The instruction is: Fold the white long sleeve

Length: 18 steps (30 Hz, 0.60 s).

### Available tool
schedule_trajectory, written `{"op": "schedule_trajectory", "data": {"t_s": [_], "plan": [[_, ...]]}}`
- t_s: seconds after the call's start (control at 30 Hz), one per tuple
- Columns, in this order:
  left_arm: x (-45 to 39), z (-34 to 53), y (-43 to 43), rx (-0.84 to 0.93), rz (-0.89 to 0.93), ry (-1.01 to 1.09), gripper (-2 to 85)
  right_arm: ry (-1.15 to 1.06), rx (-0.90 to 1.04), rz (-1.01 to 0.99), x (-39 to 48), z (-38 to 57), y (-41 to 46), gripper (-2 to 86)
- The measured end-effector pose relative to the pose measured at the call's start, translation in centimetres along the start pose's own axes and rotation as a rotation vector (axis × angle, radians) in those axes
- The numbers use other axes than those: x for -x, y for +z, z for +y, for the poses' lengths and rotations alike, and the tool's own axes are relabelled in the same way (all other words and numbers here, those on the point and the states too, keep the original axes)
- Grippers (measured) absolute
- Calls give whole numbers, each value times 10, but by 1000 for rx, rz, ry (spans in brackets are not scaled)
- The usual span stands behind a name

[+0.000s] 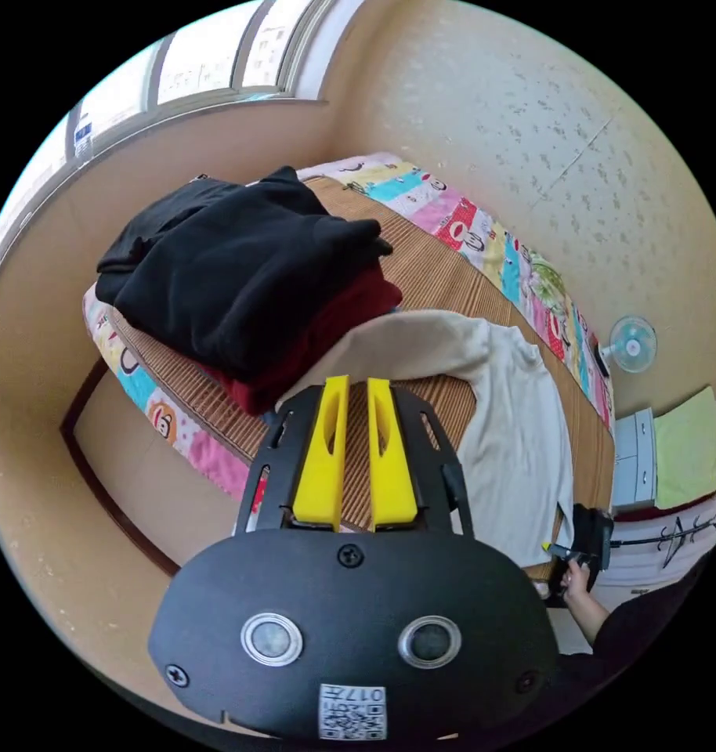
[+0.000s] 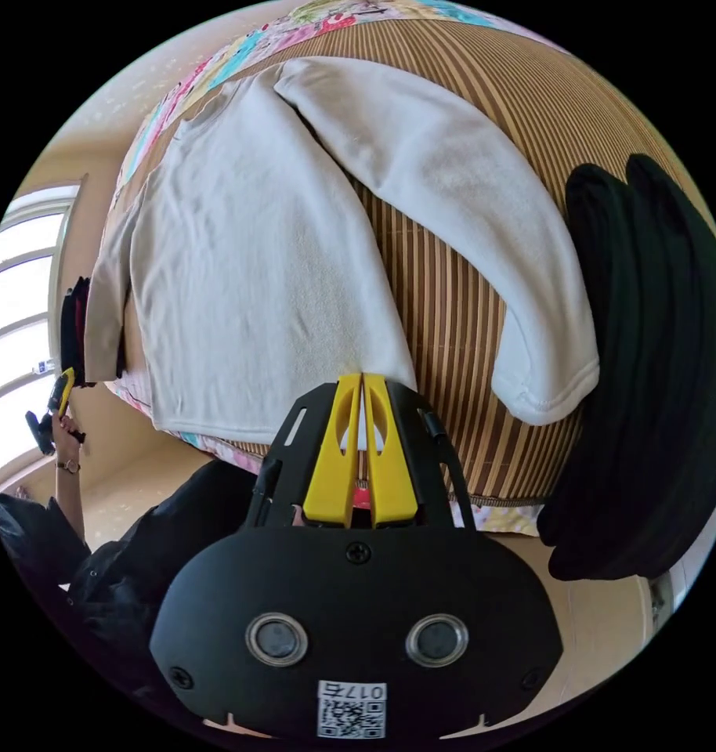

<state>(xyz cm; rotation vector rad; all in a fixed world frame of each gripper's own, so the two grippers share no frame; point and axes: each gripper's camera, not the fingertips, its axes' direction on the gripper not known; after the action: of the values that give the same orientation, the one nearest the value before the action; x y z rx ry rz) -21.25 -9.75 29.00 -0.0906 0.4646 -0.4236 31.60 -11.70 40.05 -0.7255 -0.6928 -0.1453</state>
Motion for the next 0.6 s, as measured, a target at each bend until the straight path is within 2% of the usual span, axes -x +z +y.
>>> {"op": "schedule_trajectory", "data": {"t_s": [0.03,0.1,0.2,0.27,0.37,0.47,0.6], "plan": [[-3,6,15,65,50,13,63,-12,-19,19,2,1,-9,5],[-20,38,79,305,221,51,87,-56,-70,31,6,3,-24,4],[-49,76,143,518,287,107,99,-142,-136,30,11,2,-41,4],[-68,94,161,595,253,186,103,-197,-118,9,10,-3,-42,5],[-89,113,150,537,33,354,58,-250,-60,47,2,-9,-28,6],[-84,122,136,576,-41,397,29,-233,-66,71,-9,2,-23,9],[-37,132,101,508,-146,239,21,-103,51,-247,-40,36,-15,16]]}}
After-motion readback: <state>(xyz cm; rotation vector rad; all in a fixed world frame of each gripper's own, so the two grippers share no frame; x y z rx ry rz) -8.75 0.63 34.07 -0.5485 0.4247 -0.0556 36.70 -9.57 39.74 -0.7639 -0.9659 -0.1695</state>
